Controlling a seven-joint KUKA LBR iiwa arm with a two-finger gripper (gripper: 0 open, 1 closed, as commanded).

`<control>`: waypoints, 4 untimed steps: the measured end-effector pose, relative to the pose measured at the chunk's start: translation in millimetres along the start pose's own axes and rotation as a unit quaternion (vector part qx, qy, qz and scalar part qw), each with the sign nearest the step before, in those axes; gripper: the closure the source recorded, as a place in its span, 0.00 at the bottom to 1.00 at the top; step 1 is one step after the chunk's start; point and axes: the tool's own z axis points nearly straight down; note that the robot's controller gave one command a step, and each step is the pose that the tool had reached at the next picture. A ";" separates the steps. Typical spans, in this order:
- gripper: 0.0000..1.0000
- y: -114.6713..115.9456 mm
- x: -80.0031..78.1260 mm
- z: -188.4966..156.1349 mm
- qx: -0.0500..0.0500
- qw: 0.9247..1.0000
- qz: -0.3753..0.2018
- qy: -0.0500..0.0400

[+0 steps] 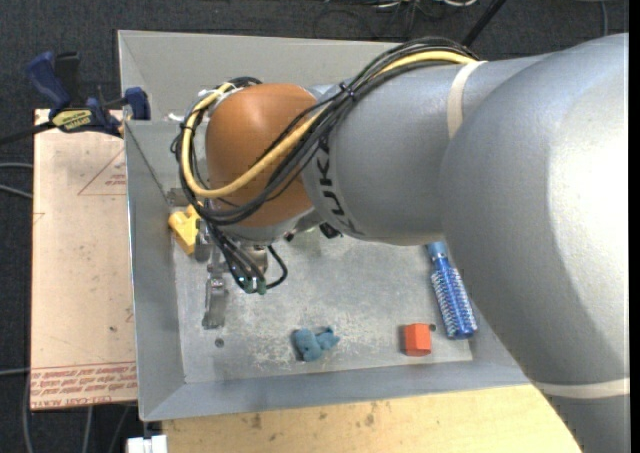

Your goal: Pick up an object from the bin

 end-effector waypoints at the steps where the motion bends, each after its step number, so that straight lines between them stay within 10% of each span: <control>1: 0.00 -52.9 -109.8 -17.8 -0.001 1.000 0.019 -0.008; 2: 0.00 -135.2 -109.9 58.0 0.001 0.995 -0.100 -0.003; 3: 0.00 -139.8 -68.4 58.3 0.000 0.988 -0.153 -0.003; 4: 0.00 -153.3 -102.3 9.0 0.001 0.983 -0.183 -0.009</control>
Offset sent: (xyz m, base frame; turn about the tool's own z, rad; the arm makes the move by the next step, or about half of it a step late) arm 0.1063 -0.0494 0.0160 0.0326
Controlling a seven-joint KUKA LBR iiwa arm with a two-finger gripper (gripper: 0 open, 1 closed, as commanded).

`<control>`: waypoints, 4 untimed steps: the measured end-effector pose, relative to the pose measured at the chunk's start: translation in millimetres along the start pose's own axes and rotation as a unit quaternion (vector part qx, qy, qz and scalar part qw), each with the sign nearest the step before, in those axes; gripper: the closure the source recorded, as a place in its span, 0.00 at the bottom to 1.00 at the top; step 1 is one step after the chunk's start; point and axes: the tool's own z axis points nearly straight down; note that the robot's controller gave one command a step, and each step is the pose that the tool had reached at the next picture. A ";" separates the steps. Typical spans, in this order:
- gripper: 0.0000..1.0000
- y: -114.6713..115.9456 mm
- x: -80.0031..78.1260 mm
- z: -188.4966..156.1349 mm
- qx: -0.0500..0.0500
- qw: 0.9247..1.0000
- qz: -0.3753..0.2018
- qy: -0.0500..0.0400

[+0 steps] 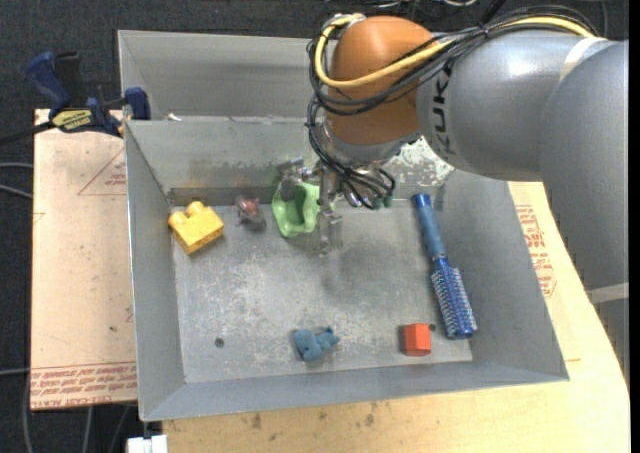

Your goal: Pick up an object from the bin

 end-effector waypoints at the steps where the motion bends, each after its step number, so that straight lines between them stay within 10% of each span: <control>1: 0.00 -36.2 10.5 59.6 -0.002 0.996 -0.091 0.005; 2: 1.00 -35.2 9.3 58.0 -0.002 0.996 -0.092 0.004; 3: 1.00 -10.6 39.4 -131.9 0.000 0.998 -0.067 -0.001; 4: 1.00 -22.8 36.6 -40.2 -0.002 1.000 0.027 0.007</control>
Offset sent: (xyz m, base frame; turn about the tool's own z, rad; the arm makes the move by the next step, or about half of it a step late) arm 0.0041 -0.0366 -0.0582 -0.1880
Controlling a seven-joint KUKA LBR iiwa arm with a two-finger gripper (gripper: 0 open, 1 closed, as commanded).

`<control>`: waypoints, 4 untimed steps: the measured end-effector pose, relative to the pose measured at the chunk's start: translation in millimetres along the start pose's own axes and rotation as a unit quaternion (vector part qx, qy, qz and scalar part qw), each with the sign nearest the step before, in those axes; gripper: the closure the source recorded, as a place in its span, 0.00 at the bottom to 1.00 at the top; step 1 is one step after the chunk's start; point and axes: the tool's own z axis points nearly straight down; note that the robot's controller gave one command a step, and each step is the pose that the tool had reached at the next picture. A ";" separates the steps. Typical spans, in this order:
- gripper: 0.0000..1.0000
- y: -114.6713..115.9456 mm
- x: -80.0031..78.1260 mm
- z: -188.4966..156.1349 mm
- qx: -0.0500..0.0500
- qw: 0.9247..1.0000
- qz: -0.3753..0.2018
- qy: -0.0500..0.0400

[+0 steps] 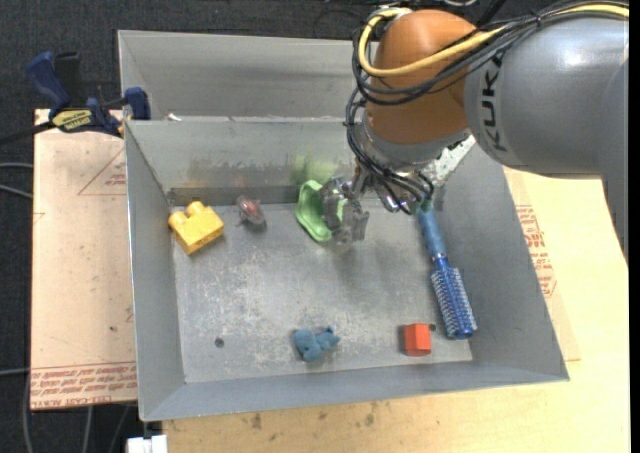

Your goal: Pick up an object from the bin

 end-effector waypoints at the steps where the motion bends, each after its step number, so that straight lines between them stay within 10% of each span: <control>1: 1.00 30.9 -4.1 17.0 0.000 0.991 0.132 -0.002; 2: 0.00 30.0 -4.3 16.4 0.000 0.991 0.132 -0.003; 4: 0.00 44.5 125.0 108.3 0.001 0.996 0.092 -0.006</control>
Offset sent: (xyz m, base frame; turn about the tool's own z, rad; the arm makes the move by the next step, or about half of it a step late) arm -0.0057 0.0288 -0.0161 0.2667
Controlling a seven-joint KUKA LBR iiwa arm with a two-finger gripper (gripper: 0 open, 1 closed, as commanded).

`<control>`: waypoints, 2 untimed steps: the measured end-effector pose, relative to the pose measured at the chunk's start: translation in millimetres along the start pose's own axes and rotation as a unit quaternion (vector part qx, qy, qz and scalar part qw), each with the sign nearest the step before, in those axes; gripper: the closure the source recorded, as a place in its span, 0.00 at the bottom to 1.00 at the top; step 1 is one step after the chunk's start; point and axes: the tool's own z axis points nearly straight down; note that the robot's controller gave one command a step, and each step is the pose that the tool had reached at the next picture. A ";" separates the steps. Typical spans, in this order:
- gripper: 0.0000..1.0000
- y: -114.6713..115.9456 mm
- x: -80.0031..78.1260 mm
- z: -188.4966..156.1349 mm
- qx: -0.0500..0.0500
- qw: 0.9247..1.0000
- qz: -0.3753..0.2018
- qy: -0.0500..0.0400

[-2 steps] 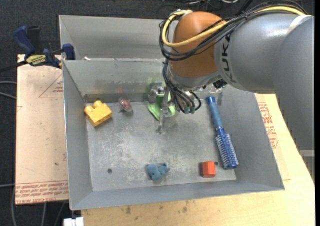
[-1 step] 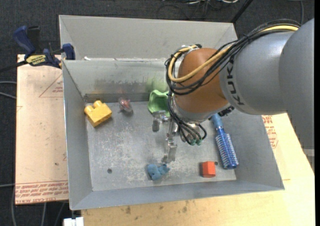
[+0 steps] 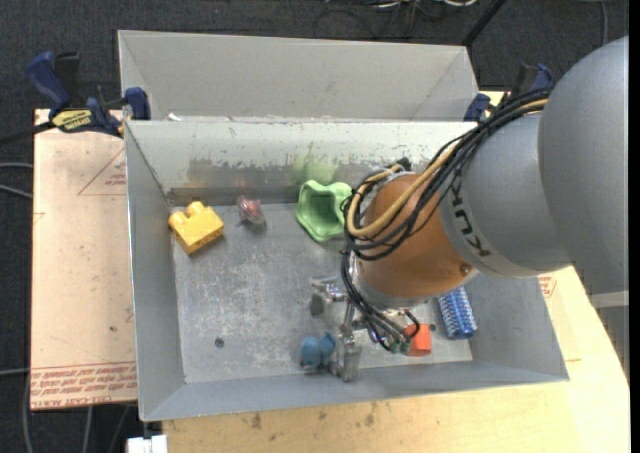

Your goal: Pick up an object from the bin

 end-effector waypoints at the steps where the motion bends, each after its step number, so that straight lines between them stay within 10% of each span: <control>1: 1.00 0.4 0.1 -1.3 0.000 1.000 -0.001 0.003; 2: 0.00 0.3 -2.1 -2.0 0.000 1.000 0.000 -0.001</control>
Offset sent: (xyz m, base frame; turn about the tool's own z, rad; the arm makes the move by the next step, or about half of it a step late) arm 0.0000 0.0000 0.0000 0.0000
